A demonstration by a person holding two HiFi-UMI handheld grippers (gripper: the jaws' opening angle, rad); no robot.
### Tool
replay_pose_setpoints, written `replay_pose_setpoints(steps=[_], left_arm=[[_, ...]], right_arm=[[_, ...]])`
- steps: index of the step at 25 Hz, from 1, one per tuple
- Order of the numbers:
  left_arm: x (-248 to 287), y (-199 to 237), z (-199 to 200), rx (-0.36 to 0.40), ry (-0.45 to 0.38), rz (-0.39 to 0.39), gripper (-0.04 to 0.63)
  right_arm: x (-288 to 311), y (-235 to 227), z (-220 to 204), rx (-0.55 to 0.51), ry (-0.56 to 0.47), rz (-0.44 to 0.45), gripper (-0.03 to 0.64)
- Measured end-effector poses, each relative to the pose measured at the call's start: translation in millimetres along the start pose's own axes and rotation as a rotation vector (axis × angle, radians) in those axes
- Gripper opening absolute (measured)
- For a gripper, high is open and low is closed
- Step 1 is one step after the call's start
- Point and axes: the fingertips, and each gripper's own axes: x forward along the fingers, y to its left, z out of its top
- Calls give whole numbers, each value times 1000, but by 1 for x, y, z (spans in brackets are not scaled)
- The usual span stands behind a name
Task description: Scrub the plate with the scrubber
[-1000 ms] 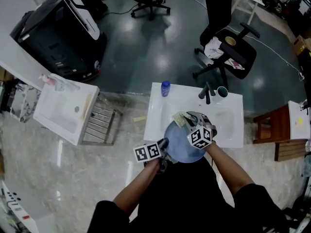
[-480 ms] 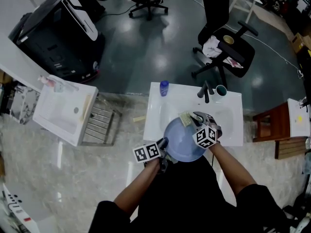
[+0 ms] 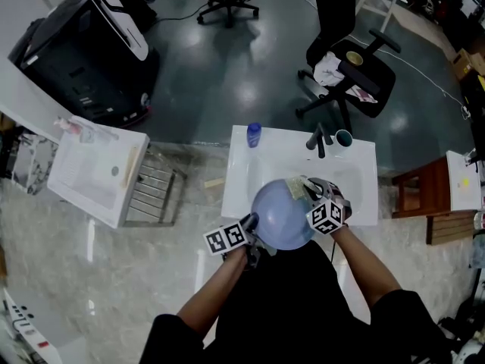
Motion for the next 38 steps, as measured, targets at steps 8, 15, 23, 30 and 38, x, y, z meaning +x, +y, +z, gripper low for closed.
replay_pose_setpoints(steps=[8,15,23,30,38], left_arm=[[8,0,9,1,-3,-12,63],[22,-10,13,-8,-21,-15,63],[38,-30,8,-39,-54,11,63],[59,-51,-5,-48,-68,23,64],[83,-70,-28,-84,-80,34,64]], right_arm=[[-10,0,-21,11,57,3,66],[-20,-3,-45,29,89,41,66],[-47,-15,-74,151,95,91,66],[-73,-17,-104,225,102,143,66],[-103,-21,-133,301,89,155,64]])
